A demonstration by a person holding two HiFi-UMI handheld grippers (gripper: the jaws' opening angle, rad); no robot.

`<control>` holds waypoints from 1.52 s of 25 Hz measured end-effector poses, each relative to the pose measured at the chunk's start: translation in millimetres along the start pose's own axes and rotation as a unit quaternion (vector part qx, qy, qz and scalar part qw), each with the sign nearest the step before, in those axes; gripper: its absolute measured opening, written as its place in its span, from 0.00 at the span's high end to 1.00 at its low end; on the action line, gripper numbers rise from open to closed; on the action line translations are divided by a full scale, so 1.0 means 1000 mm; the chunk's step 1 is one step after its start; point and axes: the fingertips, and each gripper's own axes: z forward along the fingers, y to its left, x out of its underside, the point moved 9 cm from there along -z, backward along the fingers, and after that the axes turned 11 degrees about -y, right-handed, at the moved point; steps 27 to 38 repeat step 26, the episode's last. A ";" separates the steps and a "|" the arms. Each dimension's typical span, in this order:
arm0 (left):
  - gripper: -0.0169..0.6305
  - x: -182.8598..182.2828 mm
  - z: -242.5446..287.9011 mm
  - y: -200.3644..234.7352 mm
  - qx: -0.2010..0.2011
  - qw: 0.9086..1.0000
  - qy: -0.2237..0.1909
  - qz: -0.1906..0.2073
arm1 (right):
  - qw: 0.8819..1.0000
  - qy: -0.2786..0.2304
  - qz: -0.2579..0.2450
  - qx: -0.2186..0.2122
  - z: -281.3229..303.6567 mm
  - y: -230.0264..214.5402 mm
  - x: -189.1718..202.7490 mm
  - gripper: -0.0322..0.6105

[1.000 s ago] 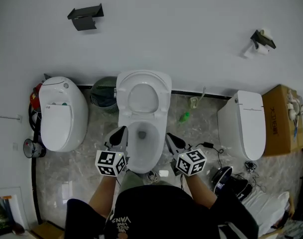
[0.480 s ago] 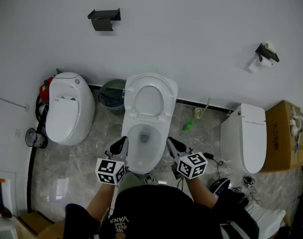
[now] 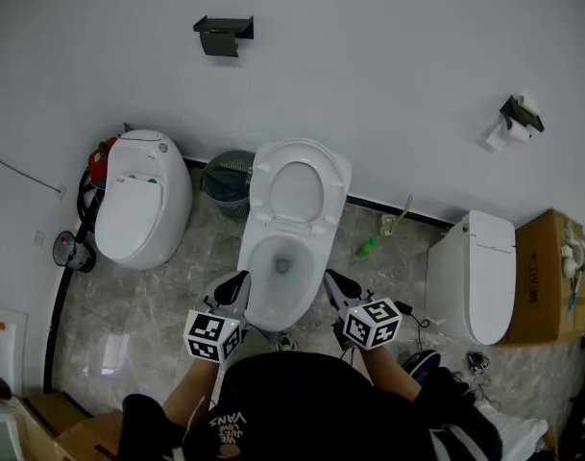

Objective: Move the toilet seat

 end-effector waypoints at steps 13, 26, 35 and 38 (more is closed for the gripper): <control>0.96 0.010 -0.031 -0.011 0.003 1.000 0.013 0.003 | 1.000 0.014 -0.021 -0.004 -0.015 0.014 0.006 0.95; 0.96 0.018 -0.040 -0.020 -0.005 1.000 0.027 0.002 | 1.000 0.022 -0.014 0.012 -0.031 0.014 0.020 0.95; 0.96 0.018 -0.040 -0.020 -0.005 1.000 0.027 0.002 | 1.000 0.022 -0.014 0.012 -0.031 0.014 0.020 0.95; 0.96 0.018 -0.040 -0.020 -0.005 1.000 0.027 0.002 | 1.000 0.022 -0.014 0.012 -0.031 0.014 0.020 0.95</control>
